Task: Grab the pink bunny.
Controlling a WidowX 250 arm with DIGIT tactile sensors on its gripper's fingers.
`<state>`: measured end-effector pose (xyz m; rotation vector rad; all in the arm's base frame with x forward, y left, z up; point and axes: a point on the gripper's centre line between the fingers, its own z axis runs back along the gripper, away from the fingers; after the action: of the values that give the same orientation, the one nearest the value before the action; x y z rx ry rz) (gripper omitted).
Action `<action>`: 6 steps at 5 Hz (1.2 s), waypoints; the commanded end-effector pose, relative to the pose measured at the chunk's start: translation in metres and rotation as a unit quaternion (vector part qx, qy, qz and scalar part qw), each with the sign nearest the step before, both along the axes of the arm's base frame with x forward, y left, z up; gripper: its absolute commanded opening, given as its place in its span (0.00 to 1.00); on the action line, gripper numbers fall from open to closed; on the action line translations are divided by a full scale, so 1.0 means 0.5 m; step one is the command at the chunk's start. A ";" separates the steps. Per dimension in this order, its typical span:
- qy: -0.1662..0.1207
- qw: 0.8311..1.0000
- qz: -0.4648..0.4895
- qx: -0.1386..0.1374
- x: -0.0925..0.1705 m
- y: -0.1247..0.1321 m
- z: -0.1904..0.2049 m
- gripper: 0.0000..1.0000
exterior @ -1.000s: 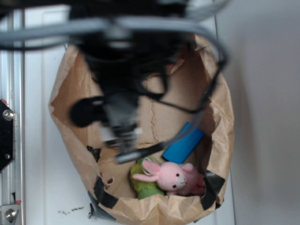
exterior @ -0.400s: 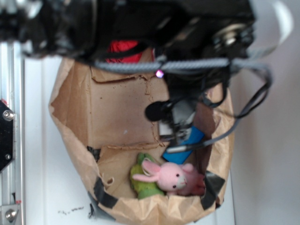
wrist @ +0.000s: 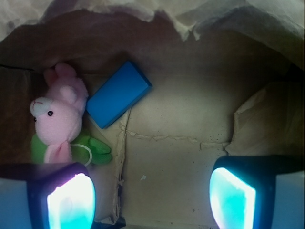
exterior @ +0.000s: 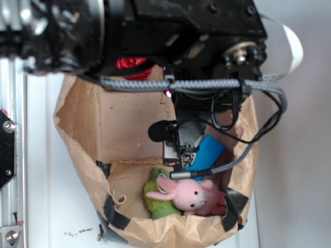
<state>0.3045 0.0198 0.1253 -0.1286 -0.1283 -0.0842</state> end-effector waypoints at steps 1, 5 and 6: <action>-0.014 1.000 -0.003 0.005 0.003 -0.008 0.024 1.00; -0.063 0.997 -0.050 0.004 -0.058 -0.197 -0.040 1.00; -0.069 0.997 -0.037 0.018 -0.026 -0.201 -0.054 1.00</action>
<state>0.2871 -0.0710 0.0845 -0.0849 -0.2174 -0.1552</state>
